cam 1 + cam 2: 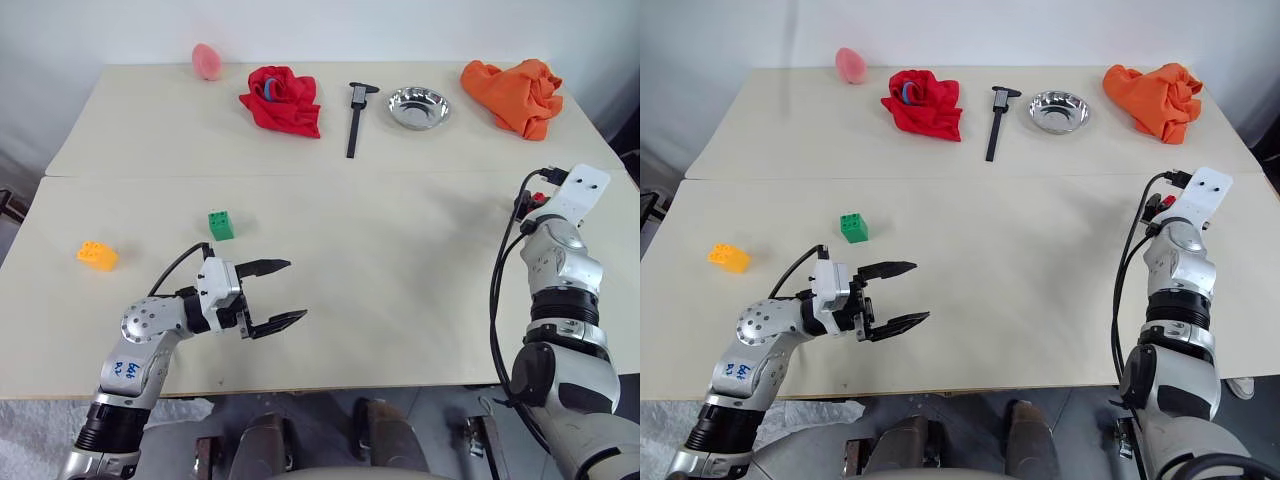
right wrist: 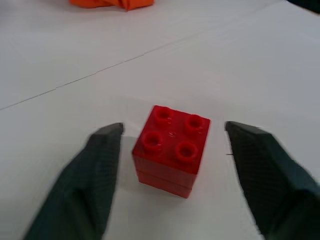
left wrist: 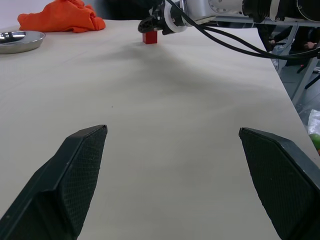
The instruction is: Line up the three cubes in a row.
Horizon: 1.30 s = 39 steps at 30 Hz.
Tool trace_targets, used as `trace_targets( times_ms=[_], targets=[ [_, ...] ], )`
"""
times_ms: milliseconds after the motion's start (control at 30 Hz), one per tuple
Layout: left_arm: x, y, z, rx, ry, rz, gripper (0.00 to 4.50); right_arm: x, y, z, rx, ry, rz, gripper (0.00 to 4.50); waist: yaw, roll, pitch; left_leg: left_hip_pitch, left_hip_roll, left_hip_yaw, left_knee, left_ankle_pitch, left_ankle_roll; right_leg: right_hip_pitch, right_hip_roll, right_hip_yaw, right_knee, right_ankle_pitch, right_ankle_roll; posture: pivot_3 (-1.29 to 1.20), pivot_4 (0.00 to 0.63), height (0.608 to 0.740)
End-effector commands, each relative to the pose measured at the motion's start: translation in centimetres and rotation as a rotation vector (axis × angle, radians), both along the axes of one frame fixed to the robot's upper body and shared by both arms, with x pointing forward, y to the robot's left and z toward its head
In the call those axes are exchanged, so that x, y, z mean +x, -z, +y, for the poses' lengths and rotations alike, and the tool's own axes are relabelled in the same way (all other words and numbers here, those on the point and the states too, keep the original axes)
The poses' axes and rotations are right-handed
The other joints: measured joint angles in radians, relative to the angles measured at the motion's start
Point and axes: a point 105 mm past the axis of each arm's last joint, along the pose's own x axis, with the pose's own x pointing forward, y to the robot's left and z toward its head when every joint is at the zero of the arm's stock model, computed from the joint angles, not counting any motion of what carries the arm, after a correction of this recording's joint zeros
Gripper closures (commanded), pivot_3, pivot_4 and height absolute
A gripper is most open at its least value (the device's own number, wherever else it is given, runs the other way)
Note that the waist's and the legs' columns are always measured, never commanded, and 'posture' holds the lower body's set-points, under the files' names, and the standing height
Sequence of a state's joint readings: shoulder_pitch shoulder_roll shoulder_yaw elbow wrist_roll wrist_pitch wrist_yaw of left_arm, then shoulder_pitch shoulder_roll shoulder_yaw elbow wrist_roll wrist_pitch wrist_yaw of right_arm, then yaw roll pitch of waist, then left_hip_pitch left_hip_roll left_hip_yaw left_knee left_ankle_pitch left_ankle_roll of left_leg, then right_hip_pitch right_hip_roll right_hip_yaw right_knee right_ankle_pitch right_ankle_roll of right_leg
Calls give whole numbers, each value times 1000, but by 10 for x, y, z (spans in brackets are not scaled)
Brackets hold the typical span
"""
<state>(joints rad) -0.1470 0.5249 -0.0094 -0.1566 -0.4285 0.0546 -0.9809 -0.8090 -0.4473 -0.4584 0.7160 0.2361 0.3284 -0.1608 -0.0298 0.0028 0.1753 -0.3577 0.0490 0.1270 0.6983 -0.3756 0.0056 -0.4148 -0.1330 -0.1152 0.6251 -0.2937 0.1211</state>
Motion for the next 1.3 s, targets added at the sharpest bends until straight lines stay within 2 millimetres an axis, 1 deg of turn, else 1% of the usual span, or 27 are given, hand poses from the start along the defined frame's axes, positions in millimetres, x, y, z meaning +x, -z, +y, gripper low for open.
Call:
trace_targets(
  times_ms=[33,100,167,233,300,367,400,433,467,500,533,567,600,633,667,700,767,900,1033,1167,1233,1267,1300],
  targets=[
    [-1,-9,0,9,12,-45,0,-1,-10,-2,4,13,-40,2391,-2,0,0,0,0,0,0,0,0,0,0,0,0,0,0,0,150,740],
    [-1,-9,1,12,12,-46,0,-1,-9,2,8,5,-38,3059,-2,0,0,0,0,0,0,0,0,0,0,0,0,0,0,0,150,740],
    [-1,-9,2,15,12,-46,0,0,-9,5,12,-7,-38,3038,-2,0,0,0,0,0,0,0,0,0,0,0,0,0,0,0,150,740],
    [-1,-10,4,13,4,-50,0,3,-15,11,10,-65,-61,3038,-2,0,0,0,0,0,0,0,0,0,0,0,0,0,0,0,150,740],
    [0,-13,7,2,-10,-56,0,9,-28,27,-18,-219,-105,3038,-2,0,0,0,0,0,0,0,0,0,0,0,0,0,0,0,150,740],
    [0,-17,12,-10,-22,-59,0,12,-42,53,-87,-454,-141,3038,-2,0,0,0,0,0,0,0,0,0,0,0,0,0,0,0,150,740],
    [-2,-17,17,-9,-25,-60,0,9,-53,76,-132,-652,-177,3038,-2,0,0,0,0,-1,0,0,0,-1,0,0,0,0,0,0,150,740],
    [-3,-18,20,-7,-27,-60,0,5,-59,92,-161,-789,-197,3038,-1,1,0,0,0,-1,-1,0,0,-1,0,1,0,0,0,0,150,740],
    [-4,-18,22,-6,-27,-59,0,1,-62,101,-176,-873,-207,3038,-1,1,1,0,1,-2,-1,0,0,-1,1,1,-1,0,0,0,150,740],
    [-7,-17,26,0,-28,-59,0,-9,-68,120,-211,-1044,-229,3038,-1,1,1,0,1,-3,-1,0,0,-1,1,1,-1,0,0,0,150,740],
    [-8,-17,29,4,-29,-59,0,-17,-70,131,-233,-1153,-237,3038,0,1,0,0,1,-4,-1,0,0,-1,1,1,-2,0,0,0,150,740],
    [-10,-16,32,12,-28,-61,0,-29,-70,145,-270,-1308,-228,3038,0,1,1,0,1,-4,-1,0,0,-1,1,0,-2,0,0,0,150,740],
    [-12,-14,38,21,-29,-62,0,-45,-64,160,-330,-1504,-186,3038,1,1,1,0,1,-5,-1,0,1,-1,1,0,-2,0,0,0,150,740],
    [-16,-12,44,30,-25,-38,0,-58,-53,170,-386,-1684,-112,3038,1,1,1,0,1,-5,-1,0,1,-1,1,0,-3,0,0,0,150,740],
    [-20,-9,50,41,-29,-17,0,-66,-40,177,-449,-1816,-26,3038,1,1,1,0,1,-5,-1,-1,1,0,1,0,-3,0,0,0,150,740],
    [-22,-7,55,47,-32,-3,0,-70,-32,179,-488,-1889,32,3038,0,1,1,0,1,-5,-1,-1,1,0,1,0,-3,0,0,0,150,740],
    [-26,-2,63,80,-50,15,0,-69,-23,188,-557,-1980,54,3038,-1,0,1,0,0,-5,-1,-1,1,0,0,-1,-3,0,0,0,150,740],
    [-31,5,73,104,-89,38,0,-63,-11,198,-606,-2053,60,3038,-1,1,1,0,0,-4,0,-1,1,0,0,-1,-3,0,1,0,150,740],
    [-35,4,78,90,-138,42,0,-61,-6,207,-602,-2093,-9,3038,0,0,1,0,0,-4,0,-1,1,0,-1,-3,-3,0,1,0,150,740],
    [-39,3,81,76,-177,52,0,-60,2,209,-575,-2106,-3,3038,1,1,1,0,0,-4,0,-1,1,0,-1,-3,-3,0,1,0,150,740],
    [-39,2,83,64,-201,55,0,-60,5,207,-570,-2110,13,2285,-1,1,1,0,0,-4,0,-1,1,0,-1,-3,-3,0,1,0,150,740],
    [-39,2,83,62,-211,57,0,-60,6,207,-579,-2108,8,2052,-1,1,1,0,0,-4,0,-1,1,0,-1,-3,-3,0,1,0,150,740],
    [-39,1,85,58,-224,55,0,-60,6,207,-582,-2106,3,1688,-2,1,1,0,0,-5,0,-1,1,0,-1,-3,-3,0,1,0,150,740]
  ],
)
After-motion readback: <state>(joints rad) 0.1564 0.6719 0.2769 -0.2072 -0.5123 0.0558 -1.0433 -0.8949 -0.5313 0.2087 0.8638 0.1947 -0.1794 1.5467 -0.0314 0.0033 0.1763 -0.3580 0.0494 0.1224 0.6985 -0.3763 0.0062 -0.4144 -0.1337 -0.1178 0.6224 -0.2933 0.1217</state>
